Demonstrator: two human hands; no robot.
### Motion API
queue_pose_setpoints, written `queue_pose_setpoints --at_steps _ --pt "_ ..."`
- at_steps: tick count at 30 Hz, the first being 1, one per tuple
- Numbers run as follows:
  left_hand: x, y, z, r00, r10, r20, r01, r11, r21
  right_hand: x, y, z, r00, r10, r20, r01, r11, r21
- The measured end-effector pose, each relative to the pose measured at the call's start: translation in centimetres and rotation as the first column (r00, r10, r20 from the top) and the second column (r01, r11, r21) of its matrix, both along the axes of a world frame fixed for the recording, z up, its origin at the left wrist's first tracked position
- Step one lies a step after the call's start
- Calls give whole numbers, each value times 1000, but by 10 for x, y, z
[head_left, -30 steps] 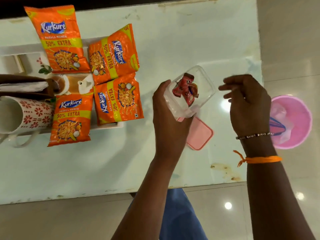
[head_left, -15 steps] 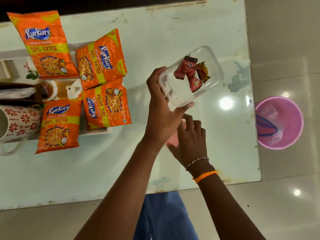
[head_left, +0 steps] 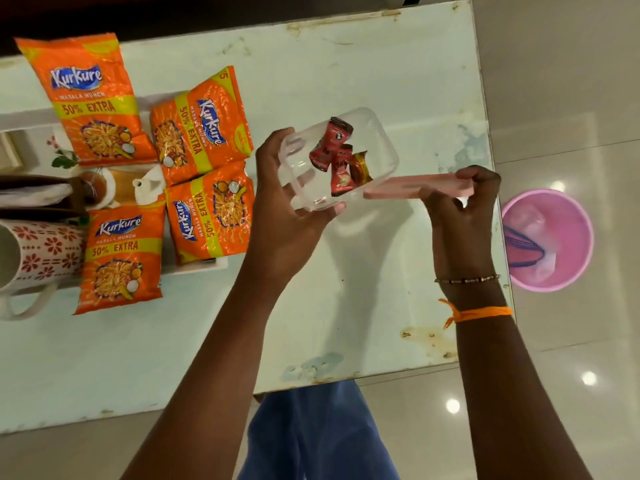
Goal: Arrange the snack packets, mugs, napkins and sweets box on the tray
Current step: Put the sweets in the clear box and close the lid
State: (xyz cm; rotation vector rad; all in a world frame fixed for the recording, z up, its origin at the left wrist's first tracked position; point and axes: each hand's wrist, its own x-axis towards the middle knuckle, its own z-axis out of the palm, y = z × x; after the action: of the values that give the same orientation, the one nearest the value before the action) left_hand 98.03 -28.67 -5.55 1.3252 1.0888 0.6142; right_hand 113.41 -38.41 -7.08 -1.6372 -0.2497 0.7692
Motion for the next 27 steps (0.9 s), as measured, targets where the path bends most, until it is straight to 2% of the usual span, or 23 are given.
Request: queue_pose_setpoints --at_steps 3,6,8,11,13,15,18,20,22,25,27 --pt "-12 6 4 999 47 17 -47 999 -1 7 -10 -1 997 -78 0 78 997 4" --pt "-24 7 -1 1000 8 -13 -8 1000 -4 0 -17 -12 997 -26 76 35 991 -126" --pt "-28 1 -7 999 10 -36 -12 999 -48 -16 -16 -24 968 156 195 -91 948 -305" --pt "-30 -10 -14 997 20 -71 -26 996 -81 -41 -9 -43 769 538 346 -246 749 -616" --pt "-32 -13 -14 997 20 -71 -24 998 -58 -57 -6 -49 695 633 341 -242 653 -718" --pt "-35 -13 -11 998 11 -61 -13 1000 -25 -71 -7 -53 696 634 337 -224 638 -737" --pt "-36 -12 -4 998 -8 -63 8 1000 -3 -76 -3 -51 792 549 269 -226 672 -705" --pt "-37 -11 -2 997 -10 -70 10 1000 -2 -68 1 -49 837 512 191 -242 661 -710" --pt "-40 -8 -1 997 -13 -70 13 1000 -9 -58 4 -46 830 521 199 -225 640 -735" --pt "-46 -6 -1 999 0 -52 -2 999 -32 -54 3 -42 789 539 295 -143 628 -765" --pt "-49 -6 0 999 16 -44 -17 999 -36 -66 4 -41 774 549 317 -83 583 -808"
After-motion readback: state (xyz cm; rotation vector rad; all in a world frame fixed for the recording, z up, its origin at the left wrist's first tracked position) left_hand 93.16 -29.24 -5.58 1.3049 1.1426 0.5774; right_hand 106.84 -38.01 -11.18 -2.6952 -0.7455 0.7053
